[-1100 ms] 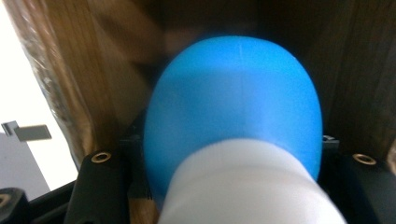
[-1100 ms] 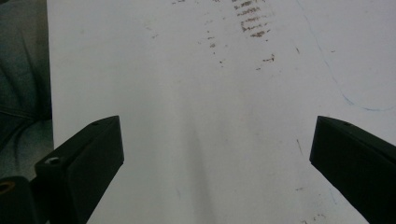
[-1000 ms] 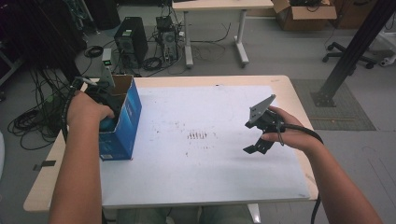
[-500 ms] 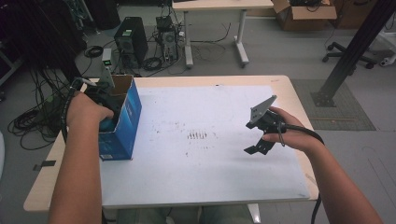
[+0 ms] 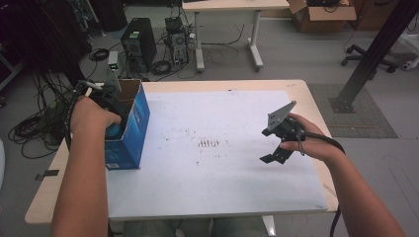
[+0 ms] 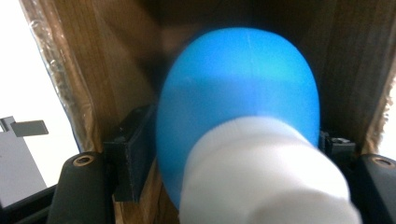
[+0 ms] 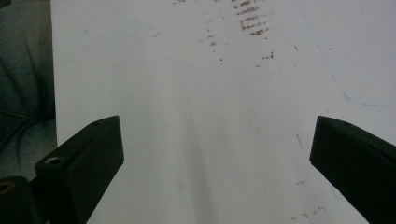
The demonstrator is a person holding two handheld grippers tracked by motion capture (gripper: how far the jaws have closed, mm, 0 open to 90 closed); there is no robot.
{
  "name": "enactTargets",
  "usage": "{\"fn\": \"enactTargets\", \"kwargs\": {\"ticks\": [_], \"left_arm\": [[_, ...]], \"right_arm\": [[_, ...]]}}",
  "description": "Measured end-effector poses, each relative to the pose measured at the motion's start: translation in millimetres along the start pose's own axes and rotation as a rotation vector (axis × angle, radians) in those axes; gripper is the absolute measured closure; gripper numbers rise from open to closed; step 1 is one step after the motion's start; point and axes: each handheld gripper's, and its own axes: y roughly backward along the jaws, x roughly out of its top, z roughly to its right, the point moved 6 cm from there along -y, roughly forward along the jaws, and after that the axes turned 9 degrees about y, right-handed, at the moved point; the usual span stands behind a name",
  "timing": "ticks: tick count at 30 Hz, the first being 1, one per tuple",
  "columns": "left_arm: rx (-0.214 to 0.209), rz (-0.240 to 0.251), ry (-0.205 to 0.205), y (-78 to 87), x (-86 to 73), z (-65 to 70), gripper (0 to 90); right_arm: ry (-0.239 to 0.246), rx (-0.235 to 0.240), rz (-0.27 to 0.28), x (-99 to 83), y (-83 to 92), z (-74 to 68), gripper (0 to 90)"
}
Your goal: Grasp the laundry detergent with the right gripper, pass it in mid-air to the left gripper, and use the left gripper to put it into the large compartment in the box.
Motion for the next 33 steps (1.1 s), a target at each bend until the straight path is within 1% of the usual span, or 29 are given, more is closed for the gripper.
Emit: {"fn": "enactTargets", "kwargs": {"ticks": [2, 5, 8, 10, 13, 15, 23, 29, 33], "left_arm": [[-0.001, 0.005, -0.003, 2.1, -0.5, 0.8, 29.2], [0.01, 0.02, -0.008, 6.9, -1.3, 1.7, 28.9], [0.022, 0.023, -0.006, 11.4, -2.8, 2.2, 28.3], [0.028, 0.031, 0.0, 15.2, -3.8, 2.2, 26.1], [0.017, 0.041, -0.003, 20.8, -5.5, 3.7, 25.1], [0.025, 0.045, -0.003, 24.4, -6.8, 4.3, 23.3], [0.026, 0.059, -0.007, 32.5, -11.6, 5.9, 21.3], [0.027, 0.062, 0.005, 36.8, -14.8, 6.2, 17.8], [0.029, 0.069, -0.004, 41.7, -17.4, 6.9, 15.4]], "right_arm": [[0.0, -0.001, 0.001, -0.8, 0.0, -0.2, 3.0], [-0.001, -0.001, 0.004, -1.6, 1.4, -0.8, 3.0], [0.002, -0.003, 0.01, -1.8, 2.6, -1.0, 3.0], [0.002, -0.005, 0.012, -2.0, 3.4, -1.2, 3.0], [0.003, -0.007, 0.016, -2.4, 4.3, -1.7, 3.0], [0.004, -0.008, 0.017, -2.7, 4.9, -2.1, 3.0], [0.006, -0.012, 0.024, -3.7, 7.2, -4.2, 3.0], [0.009, -0.015, 0.03, -4.3, 10.4, -5.4, 3.0], [0.012, -0.018, 0.036, -3.9, 12.6, -6.1, 3.0]]}}
